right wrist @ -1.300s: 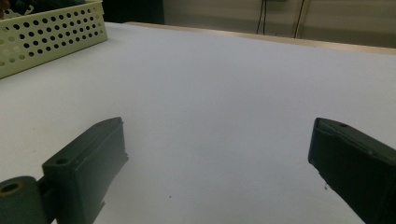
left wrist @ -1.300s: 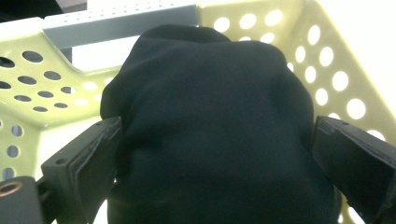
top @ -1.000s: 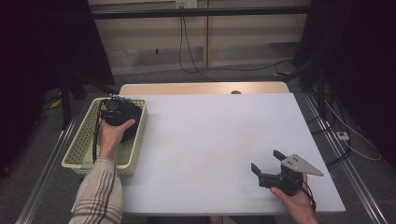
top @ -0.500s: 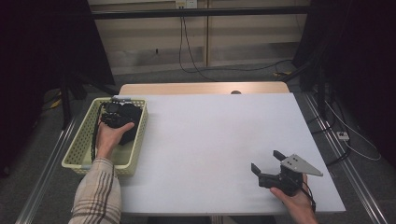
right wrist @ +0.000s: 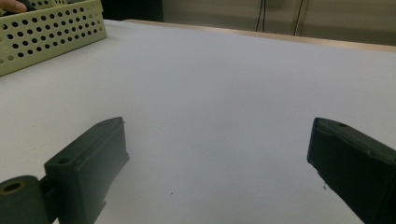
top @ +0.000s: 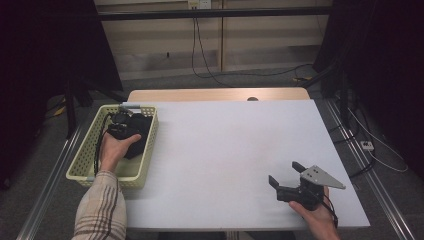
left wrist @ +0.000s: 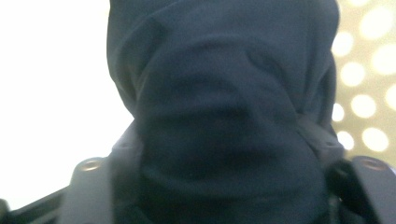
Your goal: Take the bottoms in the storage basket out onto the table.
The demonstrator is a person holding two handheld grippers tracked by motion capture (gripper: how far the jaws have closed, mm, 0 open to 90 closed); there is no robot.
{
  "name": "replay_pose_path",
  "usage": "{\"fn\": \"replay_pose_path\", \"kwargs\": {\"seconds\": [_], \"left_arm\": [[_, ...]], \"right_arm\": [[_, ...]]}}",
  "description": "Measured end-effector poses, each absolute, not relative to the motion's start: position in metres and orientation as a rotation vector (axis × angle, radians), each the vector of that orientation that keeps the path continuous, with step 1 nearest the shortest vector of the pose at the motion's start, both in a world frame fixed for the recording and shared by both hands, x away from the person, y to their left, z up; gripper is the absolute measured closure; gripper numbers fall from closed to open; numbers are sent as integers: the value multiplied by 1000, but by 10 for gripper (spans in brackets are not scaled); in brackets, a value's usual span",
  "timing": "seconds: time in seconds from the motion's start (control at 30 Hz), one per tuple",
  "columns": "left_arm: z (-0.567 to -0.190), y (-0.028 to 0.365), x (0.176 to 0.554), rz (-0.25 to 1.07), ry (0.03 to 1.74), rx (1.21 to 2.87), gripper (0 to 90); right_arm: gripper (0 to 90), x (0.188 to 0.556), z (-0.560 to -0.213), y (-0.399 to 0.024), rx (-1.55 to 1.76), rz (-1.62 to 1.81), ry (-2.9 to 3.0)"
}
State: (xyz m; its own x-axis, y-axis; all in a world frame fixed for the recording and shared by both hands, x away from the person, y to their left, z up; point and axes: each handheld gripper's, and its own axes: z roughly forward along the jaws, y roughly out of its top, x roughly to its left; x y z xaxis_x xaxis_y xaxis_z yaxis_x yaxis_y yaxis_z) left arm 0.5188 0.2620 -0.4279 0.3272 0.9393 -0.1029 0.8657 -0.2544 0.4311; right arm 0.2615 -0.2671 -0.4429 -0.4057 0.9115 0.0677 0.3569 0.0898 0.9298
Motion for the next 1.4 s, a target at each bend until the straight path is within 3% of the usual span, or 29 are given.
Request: {"fn": "replay_pose_path", "kwargs": {"seconds": [0.17, 0.33, 1.4], "left_arm": [[-424, 254, 515, 293, 1573, 2216, 497], [-419, 253, 512, 292, 1570, 2197, 555], [-389, 272, 489, 449, 1420, 1976, 556]], "right_arm": [[47, 262, -443, -267, 1248, 1307, 1823], [48, 263, -444, -267, 1255, 1305, 1822], [48, 263, -444, -269, 1268, 1298, 1813]]}}
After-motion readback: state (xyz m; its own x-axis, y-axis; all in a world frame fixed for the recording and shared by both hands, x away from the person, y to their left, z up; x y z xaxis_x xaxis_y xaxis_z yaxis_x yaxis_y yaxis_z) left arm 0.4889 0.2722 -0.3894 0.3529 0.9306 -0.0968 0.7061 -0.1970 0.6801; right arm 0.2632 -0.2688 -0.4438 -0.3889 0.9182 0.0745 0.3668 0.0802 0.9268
